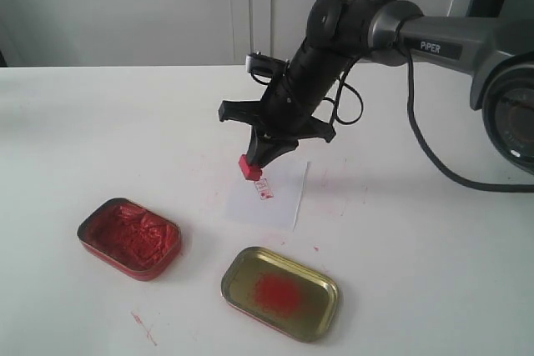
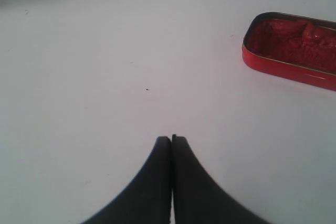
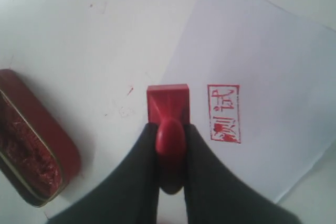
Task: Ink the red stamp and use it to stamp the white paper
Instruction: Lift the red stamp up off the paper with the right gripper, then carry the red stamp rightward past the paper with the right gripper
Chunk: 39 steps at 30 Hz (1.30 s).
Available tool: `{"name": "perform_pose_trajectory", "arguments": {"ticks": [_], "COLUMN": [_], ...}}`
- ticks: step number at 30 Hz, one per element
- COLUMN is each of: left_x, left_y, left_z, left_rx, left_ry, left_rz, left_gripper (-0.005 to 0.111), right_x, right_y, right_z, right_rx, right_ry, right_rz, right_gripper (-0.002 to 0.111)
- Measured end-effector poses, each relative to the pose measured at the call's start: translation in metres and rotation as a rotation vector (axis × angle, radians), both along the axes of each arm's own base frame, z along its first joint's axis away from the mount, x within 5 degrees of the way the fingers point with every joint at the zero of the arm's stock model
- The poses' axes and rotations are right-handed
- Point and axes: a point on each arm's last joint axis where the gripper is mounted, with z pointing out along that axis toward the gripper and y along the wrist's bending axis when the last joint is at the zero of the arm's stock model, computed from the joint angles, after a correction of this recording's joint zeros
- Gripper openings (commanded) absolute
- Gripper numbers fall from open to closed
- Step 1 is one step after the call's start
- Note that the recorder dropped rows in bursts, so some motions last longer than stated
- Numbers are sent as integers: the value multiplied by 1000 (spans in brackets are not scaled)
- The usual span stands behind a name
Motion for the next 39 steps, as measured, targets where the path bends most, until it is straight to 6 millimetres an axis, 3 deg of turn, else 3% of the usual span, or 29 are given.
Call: {"name": "perform_pose_trajectory", "arguments": {"ticks": [16,22,29,39], "left_x": [0,0,0,0], "left_y": [0,0,0,0], "left_z": [0,0,0,0], "left_rx": [0,0,0,0], "left_ry": [0,0,0,0], "left_rz": [0,0,0,0], "left_gripper": [0,0,0,0], "right_x": [0,-5,-19,-38], "right_y": [-1,0,-21,-62], "right_z": [10,4,-8,-4], "right_rx": [158,366,446,455], "right_ry": [53,122,141,100], "right_rz": [14,4,-33,-94], "right_gripper": [0,0,0,0]}}
